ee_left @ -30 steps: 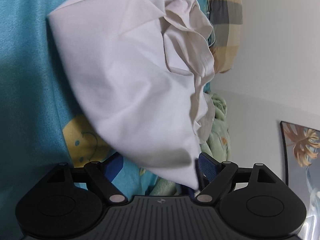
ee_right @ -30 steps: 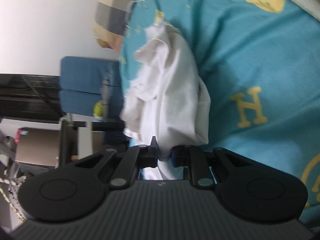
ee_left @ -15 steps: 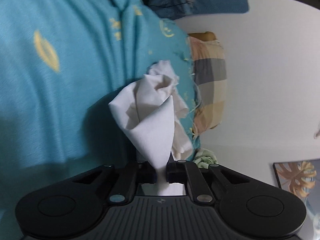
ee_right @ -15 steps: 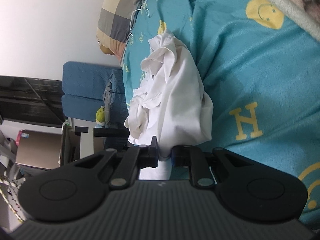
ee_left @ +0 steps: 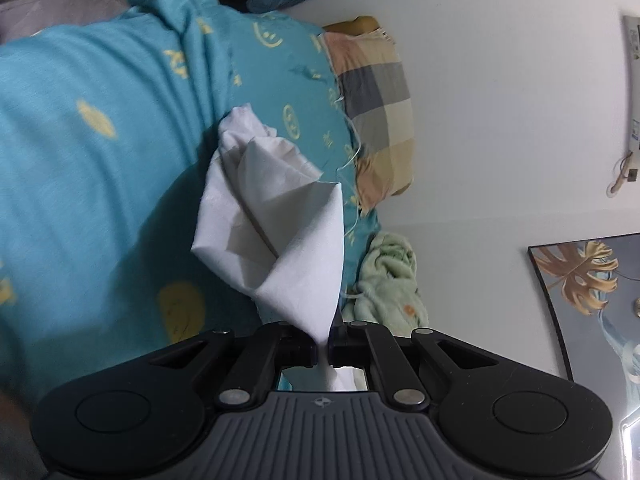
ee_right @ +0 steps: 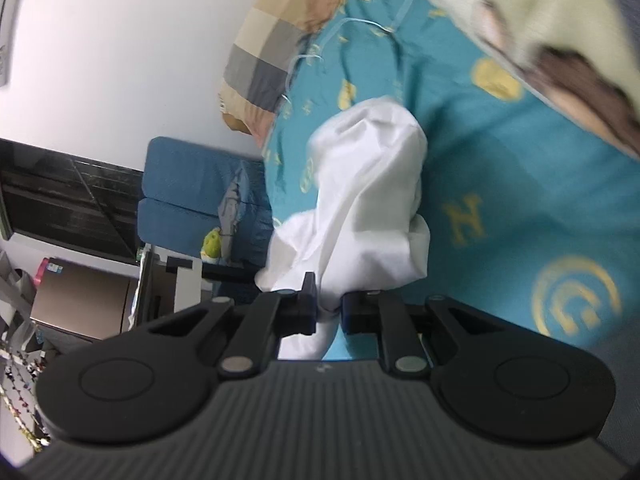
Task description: Fold clothes
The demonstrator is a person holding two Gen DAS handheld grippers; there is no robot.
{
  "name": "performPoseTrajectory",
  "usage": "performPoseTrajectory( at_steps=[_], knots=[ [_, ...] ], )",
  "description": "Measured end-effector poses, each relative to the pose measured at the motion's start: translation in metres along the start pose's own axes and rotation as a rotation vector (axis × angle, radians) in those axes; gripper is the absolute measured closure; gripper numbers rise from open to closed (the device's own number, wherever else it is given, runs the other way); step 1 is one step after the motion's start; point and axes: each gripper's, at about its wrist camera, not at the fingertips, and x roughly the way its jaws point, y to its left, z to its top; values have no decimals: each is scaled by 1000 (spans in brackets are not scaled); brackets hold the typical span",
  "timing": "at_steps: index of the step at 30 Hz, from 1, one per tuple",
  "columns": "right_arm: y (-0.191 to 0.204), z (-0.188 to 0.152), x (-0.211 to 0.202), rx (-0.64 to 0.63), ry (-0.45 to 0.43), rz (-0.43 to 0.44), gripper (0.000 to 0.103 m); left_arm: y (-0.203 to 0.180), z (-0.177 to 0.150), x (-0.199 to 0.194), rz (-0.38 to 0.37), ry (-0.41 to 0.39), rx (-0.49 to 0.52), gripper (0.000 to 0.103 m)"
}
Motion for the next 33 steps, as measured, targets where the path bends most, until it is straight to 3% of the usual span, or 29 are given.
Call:
performPoseTrajectory(
  at_steps=[4, 6, 14, 19, 27, 33],
  knots=[
    [-6, -23, -25, 4, 13, -3, 89, 5, -13, -32, 4, 19, 4, 98],
    [-6, -27, -32, 7, 15, 0, 89, 1, -15, -29, 8, 19, 2, 98],
    [3, 8, -6, 106, 9, 15, 89, -18, 13, 5, 12, 7, -20, 98],
    [11, 40, 32, 126, 3, -8, 89, -26, 51, 57, 20, -2, -49, 98],
    [10, 94, 126, 107, 44, -113, 88, -12, 115, 147, 129, -8, -38, 98],
    [-9, 117, 197, 78, 90, -150, 87, 9, 154, 195, 208, 6, 59, 98]
  ],
)
